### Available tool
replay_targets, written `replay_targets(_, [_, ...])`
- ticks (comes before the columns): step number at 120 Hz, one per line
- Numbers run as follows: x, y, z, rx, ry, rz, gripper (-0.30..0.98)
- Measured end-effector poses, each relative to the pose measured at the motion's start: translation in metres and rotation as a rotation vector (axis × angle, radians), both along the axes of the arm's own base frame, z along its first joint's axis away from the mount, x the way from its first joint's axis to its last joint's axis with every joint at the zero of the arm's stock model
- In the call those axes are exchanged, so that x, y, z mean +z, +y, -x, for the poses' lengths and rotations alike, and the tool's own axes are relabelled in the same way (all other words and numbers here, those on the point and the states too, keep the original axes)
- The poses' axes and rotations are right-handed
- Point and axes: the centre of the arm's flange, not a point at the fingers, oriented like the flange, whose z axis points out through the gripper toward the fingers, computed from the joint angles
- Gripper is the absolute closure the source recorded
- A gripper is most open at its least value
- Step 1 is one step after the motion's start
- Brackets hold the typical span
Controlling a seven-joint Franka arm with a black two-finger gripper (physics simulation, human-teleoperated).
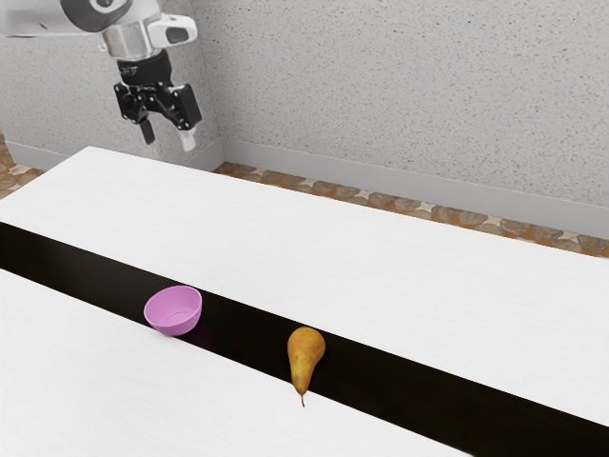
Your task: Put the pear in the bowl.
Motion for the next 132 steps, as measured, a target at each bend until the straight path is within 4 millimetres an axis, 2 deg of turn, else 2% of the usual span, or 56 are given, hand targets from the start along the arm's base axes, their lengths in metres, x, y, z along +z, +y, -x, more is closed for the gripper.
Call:
replay_targets(16, [-0.005,-0.001,-0.002,-0.007,0.000,-0.005,0.02])
replay_targets(24, [-0.015,-0.010,-0.004,-0.017,0.018,-0.005,0.02])
replay_targets(34, [-0.037,-0.040,0.002,-0.044,0.069,-0.001,0.02])
replay_targets(45, [-0.060,-0.094,0.005,-0.084,0.114,-0.008,0.02])
replay_targets(51, [-0.083,-0.125,0.009,-0.102,0.144,-0.016,0.02])
replay_targets(56, [-0.102,-0.142,0.009,-0.103,0.163,-0.024,0.02])
replay_targets(71, [-0.171,-0.162,-0.010,-0.053,0.202,-0.051,0.02])
replay_targets(83, [-0.205,-0.181,-0.021,-0.025,0.195,-0.062,0.02])
replay_targets(101, [-0.237,-0.220,-0.028,-0.009,0.152,-0.066,0.02])
replay_targets(113, [-0.259,-0.241,-0.006,-0.011,0.135,-0.059,0.02])
replay_targets(132, [-0.283,-0.276,0.010,-0.011,0.062,-0.044,0.02])
